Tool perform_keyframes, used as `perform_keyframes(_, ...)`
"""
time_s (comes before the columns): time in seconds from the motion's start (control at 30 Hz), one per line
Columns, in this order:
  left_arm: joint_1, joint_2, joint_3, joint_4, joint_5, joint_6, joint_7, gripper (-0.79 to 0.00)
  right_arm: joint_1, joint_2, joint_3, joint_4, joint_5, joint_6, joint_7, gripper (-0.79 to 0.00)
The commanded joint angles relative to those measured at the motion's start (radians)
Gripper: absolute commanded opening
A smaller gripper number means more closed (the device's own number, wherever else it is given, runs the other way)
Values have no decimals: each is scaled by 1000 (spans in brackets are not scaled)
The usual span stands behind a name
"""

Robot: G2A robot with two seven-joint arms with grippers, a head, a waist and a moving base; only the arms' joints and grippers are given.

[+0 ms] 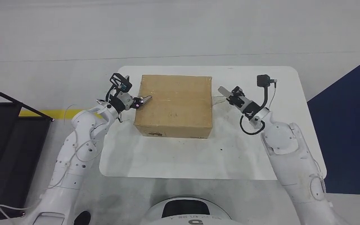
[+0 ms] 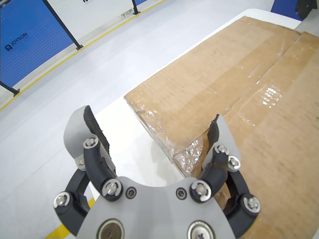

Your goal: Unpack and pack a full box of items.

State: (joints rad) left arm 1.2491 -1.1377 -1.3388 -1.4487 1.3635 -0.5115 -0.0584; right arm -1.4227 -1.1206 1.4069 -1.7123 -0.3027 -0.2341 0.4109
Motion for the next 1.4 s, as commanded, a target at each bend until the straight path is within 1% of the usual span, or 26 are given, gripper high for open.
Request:
perform_keyframes(0.0, 0, 0, 0, 0, 0, 0, 0, 0, -18, 2, 10, -44, -15, 11, 0, 0)
perform_keyframes(0.1, 0, 0, 0, 0, 0, 0, 0, 0, -34, 4, 22, -90, -25, 17, 12, 0)
perform_keyframes(0.27, 0, 0, 0, 0, 0, 0, 0, 0, -87, 10, 69, -152, -97, 50, -22, 0)
perform_keyframes(0.33, 0, 0, 0, 0, 0, 0, 0, 0, -122, 14, 103, -177, -111, 54, -25, 0)
perform_keyframes(0.4, 0, 0, 0, 0, 0, 0, 0, 0, -160, 19, 150, -192, -139, 79, -15, 0)
perform_keyframes(0.43, 0, 0, 0, 0, 0, 0, 0, 0, -177, 22, 169, -201, -170, 102, -7, 0)
perform_keyframes(0.5, 0, 0, 0, 0, 0, 0, 0, 0, -203, 27, 186, -213, -290, 163, 9, 0)
perform_keyframes(0.57, 0, 0, 0, 0, 0, 0, 0, 0, -218, 29, 168, -215, -394, 214, 30, 0)
perform_keyframes(0.63, 0, 0, 0, 0, 0, 0, 0, 0, -219, 28, 134, -205, -447, 233, 54, 0)
perform_keyframes(0.83, 0, 0, 0, 0, 0, 0, 0, 0, -175, 25, 17, -147, -611, 257, 156, 0)
perform_keyframes(0.93, 0, 0, 0, 0, 0, 0, 0, 0, -141, 20, -33, -123, -681, 298, 171, 0)
perform_keyframes(1.03, 0, 0, 0, 0, 0, 0, 0, 0, -108, 12, -78, -102, -686, 313, 173, 0)
perform_keyframes(1.17, 0, 0, 0, 0, 0, 0, 0, 0, -47, -2, -126, -35, -664, 341, 140, 0)
perform_keyframes(1.27, 0, 0, 0, 0, 0, 0, 0, 0, 6, -17, -164, 23, -615, 372, 111, 0)
perform_keyframes(1.37, 0, 0, 0, 0, 0, 0, 0, 0, 43, -32, -186, 64, -589, 450, 35, 0)
